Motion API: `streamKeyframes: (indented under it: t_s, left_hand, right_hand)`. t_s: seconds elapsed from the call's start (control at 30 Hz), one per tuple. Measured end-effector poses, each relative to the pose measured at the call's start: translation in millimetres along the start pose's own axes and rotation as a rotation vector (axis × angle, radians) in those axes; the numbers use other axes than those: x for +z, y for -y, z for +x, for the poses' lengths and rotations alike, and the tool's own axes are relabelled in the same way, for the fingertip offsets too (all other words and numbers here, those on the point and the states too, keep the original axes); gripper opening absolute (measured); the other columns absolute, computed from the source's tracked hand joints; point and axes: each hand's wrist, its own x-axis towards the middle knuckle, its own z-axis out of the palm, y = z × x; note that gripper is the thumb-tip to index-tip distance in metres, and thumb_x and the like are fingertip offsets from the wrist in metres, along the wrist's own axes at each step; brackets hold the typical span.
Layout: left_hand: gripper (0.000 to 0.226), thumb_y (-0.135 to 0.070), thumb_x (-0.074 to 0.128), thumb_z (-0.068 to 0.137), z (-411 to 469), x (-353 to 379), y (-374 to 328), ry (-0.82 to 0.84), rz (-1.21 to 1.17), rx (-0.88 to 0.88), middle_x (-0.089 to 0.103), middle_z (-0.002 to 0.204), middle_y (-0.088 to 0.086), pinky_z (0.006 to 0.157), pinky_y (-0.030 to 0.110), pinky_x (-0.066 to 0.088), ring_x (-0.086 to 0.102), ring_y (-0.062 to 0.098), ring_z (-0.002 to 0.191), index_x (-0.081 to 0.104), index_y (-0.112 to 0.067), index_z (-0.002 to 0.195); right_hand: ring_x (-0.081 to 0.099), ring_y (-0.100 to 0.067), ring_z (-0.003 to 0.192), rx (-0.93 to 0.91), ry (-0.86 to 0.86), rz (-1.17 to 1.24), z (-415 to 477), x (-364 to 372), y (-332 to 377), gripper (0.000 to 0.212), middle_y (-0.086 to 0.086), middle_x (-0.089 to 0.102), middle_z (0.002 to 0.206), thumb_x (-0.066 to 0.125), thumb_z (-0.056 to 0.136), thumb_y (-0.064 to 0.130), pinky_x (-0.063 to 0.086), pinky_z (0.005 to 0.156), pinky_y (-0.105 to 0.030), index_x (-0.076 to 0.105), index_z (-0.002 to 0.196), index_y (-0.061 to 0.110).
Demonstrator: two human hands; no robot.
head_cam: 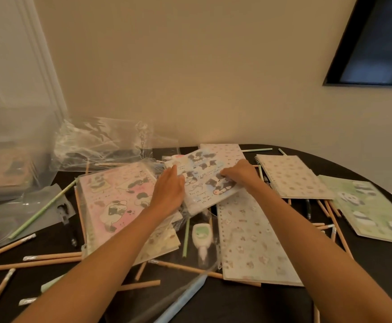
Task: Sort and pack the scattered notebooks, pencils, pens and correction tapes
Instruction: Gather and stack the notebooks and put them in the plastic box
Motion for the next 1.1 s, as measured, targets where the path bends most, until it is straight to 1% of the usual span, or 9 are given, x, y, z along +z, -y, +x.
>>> streamKeyframes:
  t_s: [0.07, 0.3, 0.4, 0.5, 0.67, 0.8, 0.97, 1.03, 1.1]
  left_hand:
    - [0.042, -0.027, 0.027, 0.100, -1, -2, -2, 0.002, -0.024, 0.012, 0.040, 0.139, 0.011, 0.101, 0.034, 0.032, 0.037, 0.023, 0.126, 0.034, -0.006, 0.136]
    - [0.044, -0.029, 0.031, 0.099, -7, -23, -12, 0.086, -0.242, -0.109, 0.039, 0.143, 0.009, 0.102, 0.041, 0.036, 0.040, 0.026, 0.127, 0.031, -0.013, 0.141]
    - [0.033, -0.028, 0.032, 0.099, -22, -35, -33, -0.028, -0.318, -0.112, 0.059, 0.113, 0.011, 0.077, 0.034, 0.043, 0.054, 0.024, 0.096, 0.055, -0.011, 0.115]
    - [0.032, -0.036, 0.037, 0.096, -36, -46, -59, -0.068, -0.566, -0.097, 0.064, 0.087, 0.006, 0.062, 0.028, 0.042, 0.059, 0.020, 0.077, 0.056, -0.014, 0.084]
    - [0.038, -0.022, 0.062, 0.085, -72, -59, -83, -0.170, -1.058, -0.208, 0.060, 0.110, 0.002, 0.080, 0.035, 0.055, 0.063, 0.019, 0.096, 0.040, -0.016, 0.115]
    - [0.032, -0.001, 0.052, 0.089, -93, -79, -71, -0.289, -1.158, -0.227, 0.060, 0.106, -0.002, 0.071, 0.031, 0.054, 0.062, 0.015, 0.091, 0.045, -0.018, 0.116]
    - [0.027, -0.006, 0.042, 0.095, -105, -112, -35, -0.379, -1.055, -0.294, 0.066, 0.106, 0.003, 0.073, 0.030, 0.052, 0.063, 0.015, 0.086, 0.059, -0.015, 0.113]
    - [0.028, -0.008, 0.043, 0.096, -105, -123, -21, -0.300, -1.012, -0.340, 0.065, 0.109, 0.005, 0.083, 0.037, 0.052, 0.063, 0.020, 0.092, 0.058, -0.010, 0.119]
    - [0.025, -0.008, 0.045, 0.096, -105, -132, -12, -0.176, -0.972, -0.343, 0.066, 0.103, 0.005, 0.073, 0.036, 0.054, 0.065, 0.020, 0.086, 0.058, -0.008, 0.118]
  right_hand:
    - [0.056, -0.013, 0.064, -0.047, 0.050, 0.187, -7, -4, 7, 0.018, -0.003, 0.058, 0.070, 0.066, 0.082, 0.014, 0.045, 0.058, -0.024, 0.051, 0.071, 0.011]
    - [0.059, -0.027, 0.084, -0.038, -0.230, 0.597, -39, -30, 4, 0.009, -0.014, 0.058, 0.094, 0.054, 0.087, 0.003, 0.051, 0.072, -0.041, 0.048, 0.090, 0.009]
    - [0.053, -0.020, 0.081, 0.053, -0.274, 0.835, -56, -39, 2, 0.011, -0.011, 0.055, 0.091, 0.048, 0.089, -0.001, 0.042, 0.057, -0.028, 0.051, 0.098, 0.007]
    - [0.054, -0.014, 0.070, 0.070, -0.258, 1.050, -82, -35, 7, 0.022, -0.009, 0.056, 0.093, 0.048, 0.088, -0.003, 0.042, 0.042, -0.020, 0.047, 0.108, 0.006]
    - [0.061, -0.011, 0.076, -0.086, -0.141, 1.247, -138, -8, 19, 0.028, -0.002, 0.060, 0.091, 0.055, 0.086, -0.006, 0.051, 0.051, -0.020, 0.044, 0.106, 0.010]
    - [0.060, -0.011, 0.086, -0.219, -0.015, 1.291, -172, 0, 19, 0.035, 0.001, 0.065, 0.094, 0.055, 0.078, -0.013, 0.048, 0.060, -0.017, 0.055, 0.103, 0.011]
    - [0.057, -0.020, 0.078, -0.152, -0.016, 1.420, -183, -21, -9, 0.014, -0.006, 0.063, 0.082, 0.047, 0.085, 0.004, 0.048, 0.070, -0.029, 0.056, 0.077, 0.011]
    - [0.061, -0.020, 0.070, -0.170, 0.031, 1.297, -185, -30, -19, 0.015, -0.005, 0.068, 0.072, 0.049, 0.088, 0.011, 0.049, 0.069, -0.031, 0.058, 0.075, 0.013]
    - [0.066, -0.016, 0.066, -0.199, 0.120, 1.062, -188, -34, -22, 0.011, -0.001, 0.071, 0.070, 0.051, 0.090, 0.017, 0.051, 0.064, -0.030, 0.061, 0.086, 0.015]
